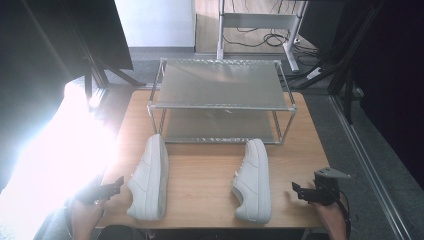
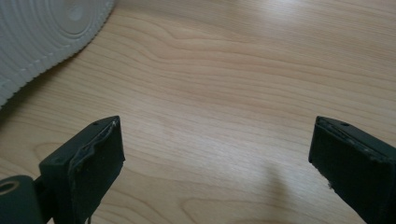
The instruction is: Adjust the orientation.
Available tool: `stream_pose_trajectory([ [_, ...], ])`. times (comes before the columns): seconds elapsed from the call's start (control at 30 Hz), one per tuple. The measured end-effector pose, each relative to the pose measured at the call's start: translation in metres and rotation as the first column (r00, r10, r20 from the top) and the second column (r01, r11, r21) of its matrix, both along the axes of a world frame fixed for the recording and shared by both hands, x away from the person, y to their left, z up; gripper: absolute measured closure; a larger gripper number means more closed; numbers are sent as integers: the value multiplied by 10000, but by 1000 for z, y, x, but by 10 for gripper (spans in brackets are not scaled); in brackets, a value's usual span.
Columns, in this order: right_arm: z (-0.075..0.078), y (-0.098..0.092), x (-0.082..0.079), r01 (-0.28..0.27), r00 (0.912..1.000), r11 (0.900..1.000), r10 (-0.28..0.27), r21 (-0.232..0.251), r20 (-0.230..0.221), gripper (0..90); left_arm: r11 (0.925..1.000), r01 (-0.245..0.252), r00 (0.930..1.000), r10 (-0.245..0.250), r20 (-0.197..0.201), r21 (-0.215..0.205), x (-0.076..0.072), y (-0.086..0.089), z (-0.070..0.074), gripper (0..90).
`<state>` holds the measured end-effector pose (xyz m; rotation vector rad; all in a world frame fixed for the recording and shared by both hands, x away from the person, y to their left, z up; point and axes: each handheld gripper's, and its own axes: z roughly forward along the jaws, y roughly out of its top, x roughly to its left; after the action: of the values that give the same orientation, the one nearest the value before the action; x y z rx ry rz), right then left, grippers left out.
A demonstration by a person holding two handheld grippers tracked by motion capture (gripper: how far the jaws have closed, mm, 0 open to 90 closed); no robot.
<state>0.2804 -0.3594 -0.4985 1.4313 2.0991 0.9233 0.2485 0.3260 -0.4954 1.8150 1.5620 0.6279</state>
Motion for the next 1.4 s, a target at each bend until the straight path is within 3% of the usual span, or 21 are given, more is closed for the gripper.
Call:
stream_pose_trajectory([
  [0.23,1,3,0,-16,10000,9997,15,231,42,17,9998,131,9993,-125,-351,172,2,-4,-1,0],
  [0.77,-1,2,2,47,9999,9987,-41,500,-114,0,9997,236,9966,-228,-792,90,6,-8,-5,0],
  [1.2,-2,2,3,102,9998,9988,-93,480,-186,0,9974,560,9975,-579,-403,-459,5,-15,3,0],
  [1.3,-2,2,3,99,9997,9987,-88,501,-231,0,9981,564,9977,-573,-368,-250,4,-18,5,0],
  [1.4,-2,2,3,124,9996,9985,-111,528,-244,0,9975,601,9978,-610,-250,-360,4,-20,8,0],
])
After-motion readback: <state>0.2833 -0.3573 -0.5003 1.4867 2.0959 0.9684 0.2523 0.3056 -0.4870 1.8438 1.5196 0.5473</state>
